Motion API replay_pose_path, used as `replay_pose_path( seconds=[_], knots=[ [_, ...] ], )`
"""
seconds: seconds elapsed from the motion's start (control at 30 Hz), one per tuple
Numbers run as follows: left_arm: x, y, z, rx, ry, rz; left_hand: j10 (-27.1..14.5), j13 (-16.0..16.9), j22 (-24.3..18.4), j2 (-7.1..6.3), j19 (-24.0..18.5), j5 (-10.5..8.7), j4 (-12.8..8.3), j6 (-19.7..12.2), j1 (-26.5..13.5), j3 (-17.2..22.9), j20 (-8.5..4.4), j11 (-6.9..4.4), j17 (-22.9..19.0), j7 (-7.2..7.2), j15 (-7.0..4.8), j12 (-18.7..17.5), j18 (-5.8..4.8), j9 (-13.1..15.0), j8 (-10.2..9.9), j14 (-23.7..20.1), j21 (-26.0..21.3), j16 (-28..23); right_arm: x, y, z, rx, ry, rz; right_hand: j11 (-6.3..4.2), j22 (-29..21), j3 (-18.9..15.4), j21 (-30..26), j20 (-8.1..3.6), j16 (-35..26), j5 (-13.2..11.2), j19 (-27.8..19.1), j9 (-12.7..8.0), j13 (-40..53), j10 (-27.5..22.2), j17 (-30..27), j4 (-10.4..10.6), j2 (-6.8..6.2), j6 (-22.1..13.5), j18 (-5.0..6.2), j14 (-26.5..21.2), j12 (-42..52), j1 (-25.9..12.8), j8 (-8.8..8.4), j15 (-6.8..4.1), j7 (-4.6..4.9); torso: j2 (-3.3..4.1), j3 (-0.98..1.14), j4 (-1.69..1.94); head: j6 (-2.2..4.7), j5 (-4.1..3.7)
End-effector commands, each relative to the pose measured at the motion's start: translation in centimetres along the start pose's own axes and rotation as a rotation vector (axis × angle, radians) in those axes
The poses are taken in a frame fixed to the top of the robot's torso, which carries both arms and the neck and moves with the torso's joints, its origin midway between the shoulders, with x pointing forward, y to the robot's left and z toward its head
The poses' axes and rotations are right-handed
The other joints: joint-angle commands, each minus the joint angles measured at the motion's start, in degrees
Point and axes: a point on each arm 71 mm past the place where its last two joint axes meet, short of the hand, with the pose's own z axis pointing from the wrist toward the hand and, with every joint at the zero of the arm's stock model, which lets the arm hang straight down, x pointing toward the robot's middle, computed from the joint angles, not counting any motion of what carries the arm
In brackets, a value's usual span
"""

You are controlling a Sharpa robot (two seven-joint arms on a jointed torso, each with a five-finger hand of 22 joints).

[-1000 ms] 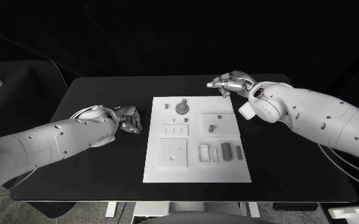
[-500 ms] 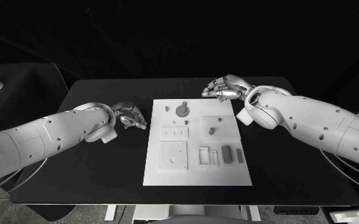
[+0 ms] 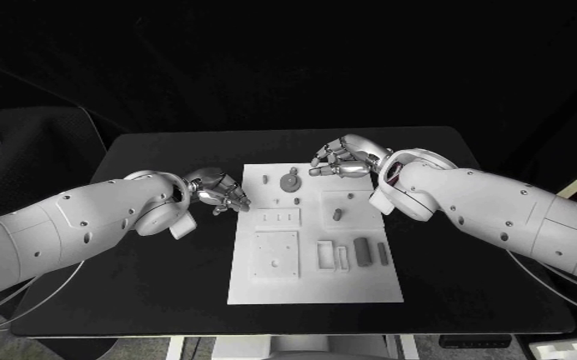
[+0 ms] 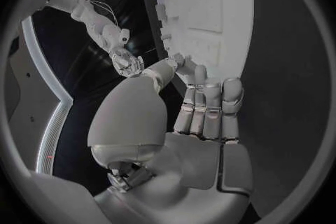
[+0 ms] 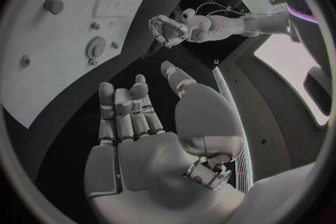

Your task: Assemble the parts on the task board

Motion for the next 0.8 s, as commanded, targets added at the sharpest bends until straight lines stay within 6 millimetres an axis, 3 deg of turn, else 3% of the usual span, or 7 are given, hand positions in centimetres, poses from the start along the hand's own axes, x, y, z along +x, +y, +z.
replay_pose_path(
  seconds=[0.03,0.23,0.4,0.8],
  knots=[
    [0.2,-1.1,0.1,0.073,-0.034,0.173,-0.3,-0.1,0.1,1.46,0.4,0.39,2.5,1.2,1.5,2.8,-0.09,-0.3,0.1,-0.19,0.09,-0.1,1.33,0.3,0.4,0.3,0.4,0.3,0.8,-0.3,0.0,0.123,0.008,0.154,-0.16,0.1,0.1,6.5,-0.33,0.4,0.1,0.0,0.1,-0.1,0.3,-0.1,0.0,0.06,0.5,0.47,0.0,0.3,0.4,0.25,-0.39,0.06,-0.04,-0.05,0.02,0.27,-0.11],
    [1.0,-2.5,0.3,0.147,-0.091,0.334,-0.4,-0.2,0.2,0.9,0.3,0.38,1.9,1.1,1.6,2.6,-0.19,-0.22,0.2,-0.12,0.02,-0.2,1.44,0.4,0.4,0.3,0.5,0.5,3.0,-0.5,0.0,0.293,0.067,0.368,-0.19,0.1,-0.2,6.7,-0.27,0.6,0.1,0.4,0.2,-0.1,0.7,-0.1,0.8,0.45,1.0,0.4,0.4,0.5,-0.1,0.49,-0.42,0.04,0.02,-0.04,-0.02,0.56,-0.24],
    [1.5,-3.5,0.2,0.198,-0.118,0.391,-0.2,-0.3,0.3,0.53,0.3,0.46,0.9,1.2,2.2,2.7,-0.34,-0.15,0.3,-0.06,-0.14,-0.2,1.63,0.4,0.5,0.4,0.8,0.7,4.8,-0.1,0.1,0.357,0.12,0.411,-0.26,0.2,-0.4,6.8,-0.25,0.8,0.0,0.7,0.3,-0.1,1.2,-0.1,1.1,0.66,1.7,0.41,0.8,0.7,-0.5,0.8,-0.48,-0.04,0.02,-0.02,0.05,0.68,-0.33],
    [2.2,-4.1,0.2,0.228,-0.107,0.377,-0.1,-0.4,0.3,0.56,0.3,0.49,0.5,1.4,2.5,2.8,-0.38,-0.14,0.3,-0.05,-0.19,-0.3,1.68,0.5,0.6,0.5,0.8,0.8,5.0,0.5,0.6,0.076,0.087,0.037,-0.53,0.2,-0.2,6.9,-0.4,0.9,0.1,1.2,0.5,-0.2,1.7,-0.2,0.5,1.2,2.4,0.66,1.4,0.8,0.8,1.08,-0.71,-0.15,0.03,-0.01,0.02,0.73,-0.34]
  ],
)
